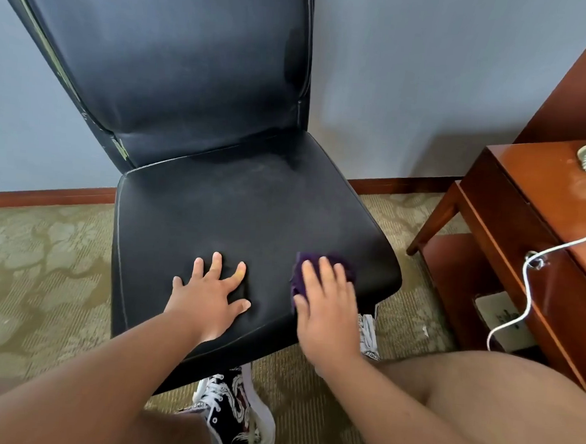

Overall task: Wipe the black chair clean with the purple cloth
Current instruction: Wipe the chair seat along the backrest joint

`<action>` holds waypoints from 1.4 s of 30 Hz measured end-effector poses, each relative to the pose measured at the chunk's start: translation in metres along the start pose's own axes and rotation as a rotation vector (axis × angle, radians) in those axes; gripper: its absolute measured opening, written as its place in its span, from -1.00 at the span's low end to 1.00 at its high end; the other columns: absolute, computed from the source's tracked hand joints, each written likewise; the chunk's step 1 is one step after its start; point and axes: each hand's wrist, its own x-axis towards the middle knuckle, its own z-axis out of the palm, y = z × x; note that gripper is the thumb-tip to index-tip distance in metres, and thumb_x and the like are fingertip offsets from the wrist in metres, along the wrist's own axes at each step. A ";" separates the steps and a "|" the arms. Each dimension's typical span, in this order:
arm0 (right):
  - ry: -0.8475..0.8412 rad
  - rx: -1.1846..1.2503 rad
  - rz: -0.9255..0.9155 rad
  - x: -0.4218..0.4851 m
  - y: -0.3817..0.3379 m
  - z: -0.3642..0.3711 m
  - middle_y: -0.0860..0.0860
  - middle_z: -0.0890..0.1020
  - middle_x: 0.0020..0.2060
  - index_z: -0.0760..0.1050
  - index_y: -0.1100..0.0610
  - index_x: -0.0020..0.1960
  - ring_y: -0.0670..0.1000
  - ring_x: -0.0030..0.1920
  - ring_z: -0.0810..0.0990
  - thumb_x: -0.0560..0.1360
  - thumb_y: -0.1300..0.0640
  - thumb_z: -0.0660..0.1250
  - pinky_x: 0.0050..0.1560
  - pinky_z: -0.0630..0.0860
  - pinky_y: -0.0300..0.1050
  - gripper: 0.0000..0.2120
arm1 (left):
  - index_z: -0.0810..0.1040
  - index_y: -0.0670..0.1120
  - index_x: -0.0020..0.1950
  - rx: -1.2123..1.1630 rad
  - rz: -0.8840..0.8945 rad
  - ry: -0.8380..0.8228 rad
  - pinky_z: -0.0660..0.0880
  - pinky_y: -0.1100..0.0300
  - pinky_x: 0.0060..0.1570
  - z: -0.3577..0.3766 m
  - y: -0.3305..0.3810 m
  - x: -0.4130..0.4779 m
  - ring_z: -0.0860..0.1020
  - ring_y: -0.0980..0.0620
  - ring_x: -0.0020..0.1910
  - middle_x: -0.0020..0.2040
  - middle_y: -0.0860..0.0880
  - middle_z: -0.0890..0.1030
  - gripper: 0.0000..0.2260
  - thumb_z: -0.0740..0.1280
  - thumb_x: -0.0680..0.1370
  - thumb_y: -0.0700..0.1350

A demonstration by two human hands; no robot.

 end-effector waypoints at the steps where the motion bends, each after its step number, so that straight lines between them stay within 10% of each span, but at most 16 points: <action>1: -0.009 -0.018 -0.068 -0.005 -0.007 0.003 0.03 0.20 0.58 0.14 -0.04 0.59 0.15 0.58 0.11 0.65 -0.09 0.07 0.55 0.09 0.15 -0.47 | -0.20 0.29 0.53 -0.001 0.001 0.001 0.13 -0.29 0.40 0.001 -0.001 0.000 -0.14 -0.19 0.55 0.60 -0.03 -0.16 -0.39 -0.03 0.55 0.36; 7: -0.015 -0.055 -0.279 0.013 -0.009 -0.001 -0.01 0.40 0.48 0.31 -0.05 0.50 0.10 0.52 0.28 0.62 -0.04 0.19 0.48 0.26 0.11 -0.55 | -0.21 0.30 0.53 -0.007 0.019 -0.006 0.12 -0.29 0.40 0.002 -0.005 0.002 -0.15 -0.18 0.55 0.60 -0.02 -0.17 -0.39 -0.02 0.55 0.37; 16: 0.036 0.087 0.289 0.101 0.070 -0.038 0.04 0.29 0.54 0.27 0.03 0.53 0.14 0.55 0.16 0.65 -0.02 0.15 0.44 0.28 0.15 -0.54 | -0.21 0.29 0.53 -0.005 0.014 -0.050 0.14 -0.30 0.40 -0.002 0.002 0.005 -0.14 -0.19 0.55 0.59 -0.03 -0.19 -0.38 -0.02 0.56 0.37; 42: -0.036 0.473 0.240 0.051 0.029 -0.030 -0.07 0.15 0.60 0.28 -0.03 0.55 0.00 0.61 -0.05 0.66 0.14 0.20 0.56 0.03 -0.02 -0.53 | -0.21 0.21 0.55 -0.011 -0.157 -0.062 0.33 -0.31 0.25 -0.016 0.066 0.015 -0.02 -0.32 0.51 0.59 -0.15 -0.13 -0.36 0.00 0.57 0.34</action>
